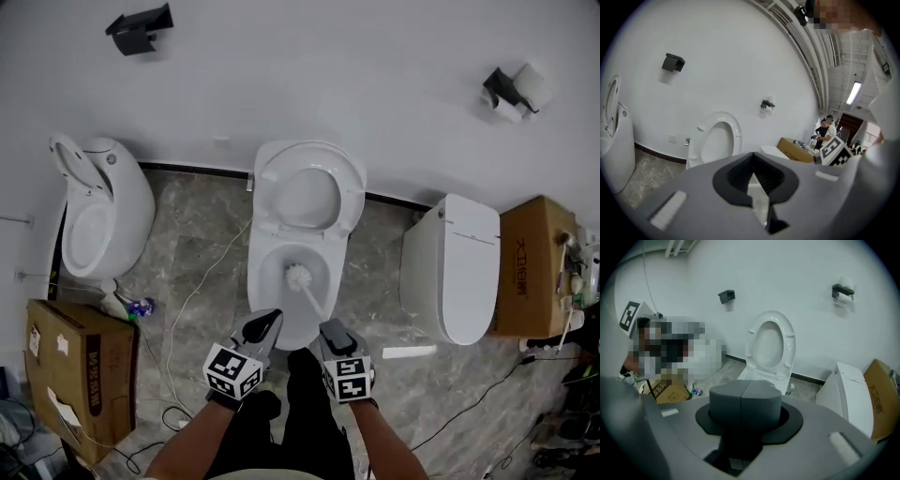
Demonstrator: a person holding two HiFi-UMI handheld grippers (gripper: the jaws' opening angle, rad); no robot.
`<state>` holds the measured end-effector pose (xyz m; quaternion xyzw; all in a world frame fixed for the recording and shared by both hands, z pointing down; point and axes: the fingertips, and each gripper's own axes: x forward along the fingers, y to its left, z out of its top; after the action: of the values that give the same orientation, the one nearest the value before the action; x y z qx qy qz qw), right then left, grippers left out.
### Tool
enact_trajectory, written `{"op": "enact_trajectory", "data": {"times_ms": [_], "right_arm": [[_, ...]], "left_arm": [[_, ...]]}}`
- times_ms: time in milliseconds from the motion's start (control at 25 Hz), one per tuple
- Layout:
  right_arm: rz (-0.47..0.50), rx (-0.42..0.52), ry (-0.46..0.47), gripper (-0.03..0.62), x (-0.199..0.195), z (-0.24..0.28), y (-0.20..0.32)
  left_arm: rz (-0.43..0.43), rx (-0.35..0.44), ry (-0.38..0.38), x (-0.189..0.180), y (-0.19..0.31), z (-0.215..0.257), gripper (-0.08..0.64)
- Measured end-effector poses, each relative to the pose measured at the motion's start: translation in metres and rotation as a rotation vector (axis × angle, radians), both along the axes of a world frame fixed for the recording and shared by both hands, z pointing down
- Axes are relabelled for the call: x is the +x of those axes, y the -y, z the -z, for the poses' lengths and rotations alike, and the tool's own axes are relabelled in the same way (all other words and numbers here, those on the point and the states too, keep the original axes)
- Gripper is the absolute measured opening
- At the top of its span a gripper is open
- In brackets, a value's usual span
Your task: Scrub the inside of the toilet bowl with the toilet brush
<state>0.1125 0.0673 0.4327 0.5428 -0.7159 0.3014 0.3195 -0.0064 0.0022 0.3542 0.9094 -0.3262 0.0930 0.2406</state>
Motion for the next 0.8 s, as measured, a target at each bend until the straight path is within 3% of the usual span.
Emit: {"op": "enact_trajectory", "data": {"times_ms": [800], "right_arm": [[-0.051, 0.390, 0.067, 0.166, -0.019, 0.236, -0.036]], "left_arm": [[-0.011, 0.163, -0.077, -0.021, -0.028, 0.195, 0.006]]}}
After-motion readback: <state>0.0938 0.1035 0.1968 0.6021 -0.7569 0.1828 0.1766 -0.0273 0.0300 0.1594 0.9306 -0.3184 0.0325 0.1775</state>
